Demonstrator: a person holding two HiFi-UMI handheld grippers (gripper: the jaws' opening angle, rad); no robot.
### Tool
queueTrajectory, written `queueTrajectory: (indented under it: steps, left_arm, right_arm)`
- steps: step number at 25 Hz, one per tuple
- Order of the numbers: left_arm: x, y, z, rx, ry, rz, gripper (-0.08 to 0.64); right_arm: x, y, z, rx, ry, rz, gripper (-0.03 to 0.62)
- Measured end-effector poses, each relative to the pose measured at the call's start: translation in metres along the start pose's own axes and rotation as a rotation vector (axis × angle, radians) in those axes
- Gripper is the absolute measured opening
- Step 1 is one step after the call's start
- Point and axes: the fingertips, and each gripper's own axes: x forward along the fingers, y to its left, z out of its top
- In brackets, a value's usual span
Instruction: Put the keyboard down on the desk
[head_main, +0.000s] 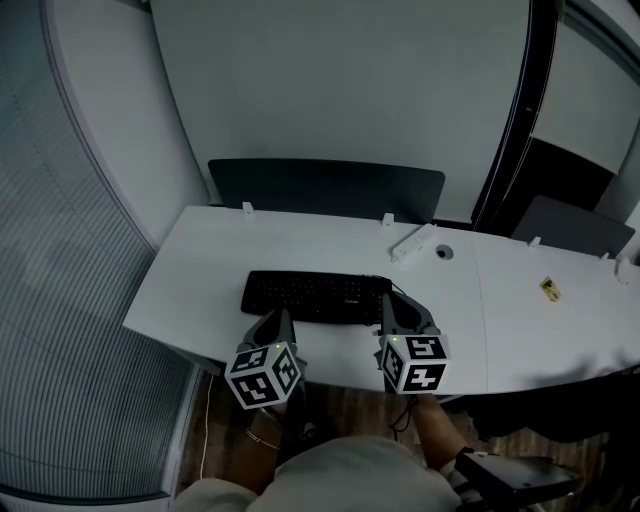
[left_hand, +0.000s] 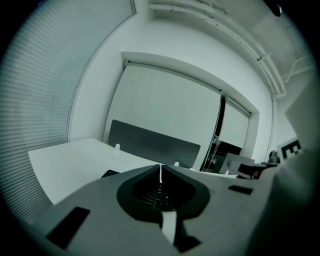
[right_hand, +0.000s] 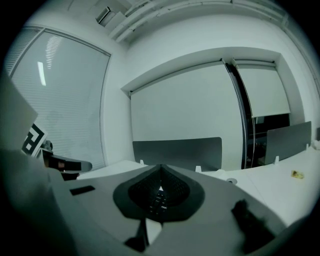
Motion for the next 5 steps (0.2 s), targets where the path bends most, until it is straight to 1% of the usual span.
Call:
queueTrajectory:
  steps: [5]
  left_arm:
    - [0.0013, -0.0053, 0.0072, -0.013, -0.015, -0.004, 0.020]
  right_arm:
    - [-0.0004, -0.0050, 0.0012, -0.007, 0.006, -0.010, 0.032]
